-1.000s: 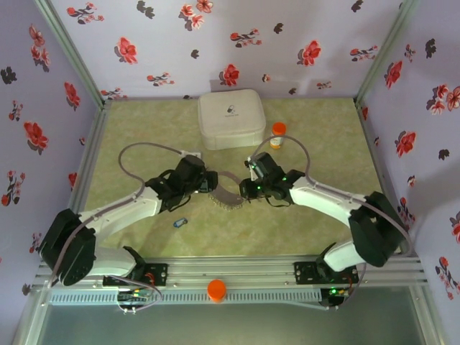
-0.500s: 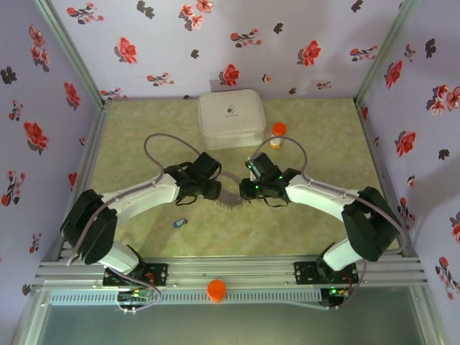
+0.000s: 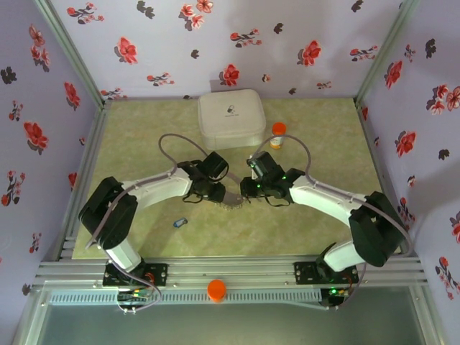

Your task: Put the keys on the keyring

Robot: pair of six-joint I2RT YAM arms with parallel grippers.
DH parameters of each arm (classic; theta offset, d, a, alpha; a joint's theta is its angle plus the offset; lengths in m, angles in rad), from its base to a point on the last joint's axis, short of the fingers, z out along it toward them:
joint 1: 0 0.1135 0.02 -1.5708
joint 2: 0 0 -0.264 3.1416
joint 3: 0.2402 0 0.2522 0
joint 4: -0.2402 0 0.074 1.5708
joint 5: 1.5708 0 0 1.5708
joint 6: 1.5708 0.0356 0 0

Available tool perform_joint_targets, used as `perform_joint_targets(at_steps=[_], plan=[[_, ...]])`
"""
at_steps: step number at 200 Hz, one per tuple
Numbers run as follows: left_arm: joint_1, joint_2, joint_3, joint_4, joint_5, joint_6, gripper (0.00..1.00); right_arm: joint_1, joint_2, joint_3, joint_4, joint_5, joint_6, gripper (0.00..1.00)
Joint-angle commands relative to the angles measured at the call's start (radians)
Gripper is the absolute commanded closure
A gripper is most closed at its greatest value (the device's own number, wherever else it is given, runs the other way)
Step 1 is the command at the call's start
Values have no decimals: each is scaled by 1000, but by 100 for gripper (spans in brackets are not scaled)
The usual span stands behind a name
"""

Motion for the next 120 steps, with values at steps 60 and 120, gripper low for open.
perform_joint_targets(at_steps=[60,120], plan=[[5,86,70,-34,-39,38,73,6,-22,-7,-32,25,-8,79],[5,103,65,-42,-37,39,79,6,-19,-5,-30,23,-6,79]])
